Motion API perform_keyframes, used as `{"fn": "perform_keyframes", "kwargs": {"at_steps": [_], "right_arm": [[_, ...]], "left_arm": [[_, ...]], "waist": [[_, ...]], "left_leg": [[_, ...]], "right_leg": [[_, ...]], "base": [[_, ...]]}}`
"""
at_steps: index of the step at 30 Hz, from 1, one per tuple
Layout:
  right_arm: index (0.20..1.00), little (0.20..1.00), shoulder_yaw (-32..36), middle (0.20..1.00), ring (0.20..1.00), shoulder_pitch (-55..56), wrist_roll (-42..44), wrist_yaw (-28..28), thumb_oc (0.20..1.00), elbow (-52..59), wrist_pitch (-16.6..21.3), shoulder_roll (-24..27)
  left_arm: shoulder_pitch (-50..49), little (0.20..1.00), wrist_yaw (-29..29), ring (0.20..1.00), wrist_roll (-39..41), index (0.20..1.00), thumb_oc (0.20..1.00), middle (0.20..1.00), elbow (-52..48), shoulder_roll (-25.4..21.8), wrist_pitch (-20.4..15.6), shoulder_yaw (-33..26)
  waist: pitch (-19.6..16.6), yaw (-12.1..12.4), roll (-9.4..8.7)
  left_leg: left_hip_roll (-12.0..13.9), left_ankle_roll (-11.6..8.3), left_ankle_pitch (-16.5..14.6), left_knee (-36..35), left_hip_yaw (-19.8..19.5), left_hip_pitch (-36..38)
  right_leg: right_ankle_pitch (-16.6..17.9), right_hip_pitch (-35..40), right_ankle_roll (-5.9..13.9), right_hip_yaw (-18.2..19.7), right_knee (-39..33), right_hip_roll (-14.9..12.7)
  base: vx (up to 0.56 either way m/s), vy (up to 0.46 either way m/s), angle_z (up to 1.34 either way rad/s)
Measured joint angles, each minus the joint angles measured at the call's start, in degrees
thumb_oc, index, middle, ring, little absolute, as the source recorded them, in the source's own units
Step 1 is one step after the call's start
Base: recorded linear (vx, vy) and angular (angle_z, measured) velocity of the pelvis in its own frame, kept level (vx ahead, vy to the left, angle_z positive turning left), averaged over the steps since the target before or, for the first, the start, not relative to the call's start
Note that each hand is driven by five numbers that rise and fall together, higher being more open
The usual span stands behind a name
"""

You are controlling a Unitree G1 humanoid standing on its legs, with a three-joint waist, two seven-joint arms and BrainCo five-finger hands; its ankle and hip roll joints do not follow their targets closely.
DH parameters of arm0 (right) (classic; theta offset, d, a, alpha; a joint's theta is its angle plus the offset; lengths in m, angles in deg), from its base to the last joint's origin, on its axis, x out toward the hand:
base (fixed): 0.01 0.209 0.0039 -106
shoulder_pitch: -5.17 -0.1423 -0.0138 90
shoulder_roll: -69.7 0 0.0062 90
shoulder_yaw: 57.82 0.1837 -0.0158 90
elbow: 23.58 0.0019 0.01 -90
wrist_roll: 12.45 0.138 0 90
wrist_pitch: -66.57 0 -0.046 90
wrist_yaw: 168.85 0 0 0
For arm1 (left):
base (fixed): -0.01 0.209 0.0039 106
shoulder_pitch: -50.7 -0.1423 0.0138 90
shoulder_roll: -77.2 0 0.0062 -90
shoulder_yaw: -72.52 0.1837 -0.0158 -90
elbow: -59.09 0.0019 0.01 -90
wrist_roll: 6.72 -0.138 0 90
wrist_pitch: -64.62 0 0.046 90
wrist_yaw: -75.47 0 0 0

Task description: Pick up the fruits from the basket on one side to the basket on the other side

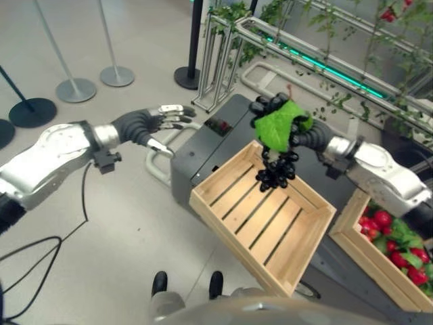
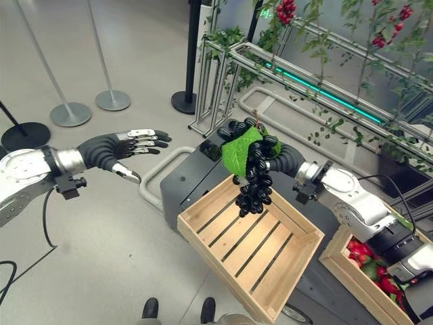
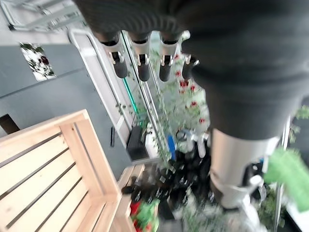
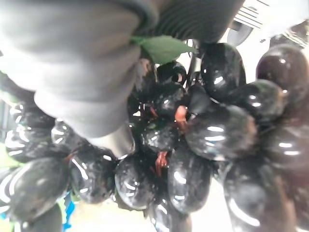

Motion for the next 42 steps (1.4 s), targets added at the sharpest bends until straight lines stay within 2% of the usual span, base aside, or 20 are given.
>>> {"fn": "perform_keyframes", "kwargs": {"at_steps": [1,5,11,26,42], "right_arm": [[0.200,0.200,-1.4,0.200,0.200,-1.4,0.0,-0.2,0.200,0.0,0.0,-0.5],[0.200,0.200,-2.8,0.200,0.200,-2.6,0.0,-0.3,0.200,-0.2,0.0,-3.6],[0.200,0.200,-4.8,0.200,0.200,-4.1,0.0,-0.6,0.200,0.0,0.0,-8.0],[0.200,0.200,-6.1,0.200,0.200,-4.6,-0.1,-2.7,0.200,-1.4,0.1,-10.7],[0.200,0.200,-9.5,0.200,0.200,-9.0,-2.6,-3.0,0.200,-6.3,0.1,-13.9]], "left_arm": [[2.8,1.000,0.0,1.000,0.0,1.000,1.000,1.000,0.2,1.9,0.2,2.7],[4.2,1.000,0.0,1.000,-0.1,1.000,1.000,1.000,0.8,5.8,0.3,5.4],[4.2,1.000,0.7,1.000,-1.1,1.000,1.000,1.000,3.1,10.8,0.4,5.8],[5.4,1.000,1.9,1.000,-1.6,1.000,1.000,1.000,4.1,10.9,0.5,7.8],[5.5,1.000,1.8,1.000,-1.5,1.000,1.000,1.000,6.6,12.2,1.7,8.1]], "waist": [[-0.4,0.1,-0.08],[-2.5,-1.0,0.06],[-3.8,-1.3,0.00],[-4.3,-1.2,0.23],[-5.6,-1.0,1.91]], "left_leg": [[0.0,0.00,0.0,0.0,0.3,0.3],[0.1,-0.06,-0.2,0.0,0.6,0.9],[0.2,-0.05,-0.2,0.1,0.9,1.0],[0.3,-0.01,-0.2,0.0,1.6,1.3],[0.3,-0.01,-0.2,0.0,1.3,1.2]], "right_leg": [[0.2,0.3,-0.24,0.1,-0.2,0.1],[0.2,0.8,-0.23,0.5,-0.3,0.2],[0.2,0.7,-0.24,0.9,-0.2,0.3],[0.4,0.7,-0.35,1.5,-0.2,0.3],[0.4,0.7,-0.35,1.4,-0.3,0.3]], "base": [[0.01,0.008,-0.10],[0.01,0.005,-0.04],[0.00,0.000,-0.02],[0.00,0.003,-0.01],[0.00,0.000,0.00]]}}
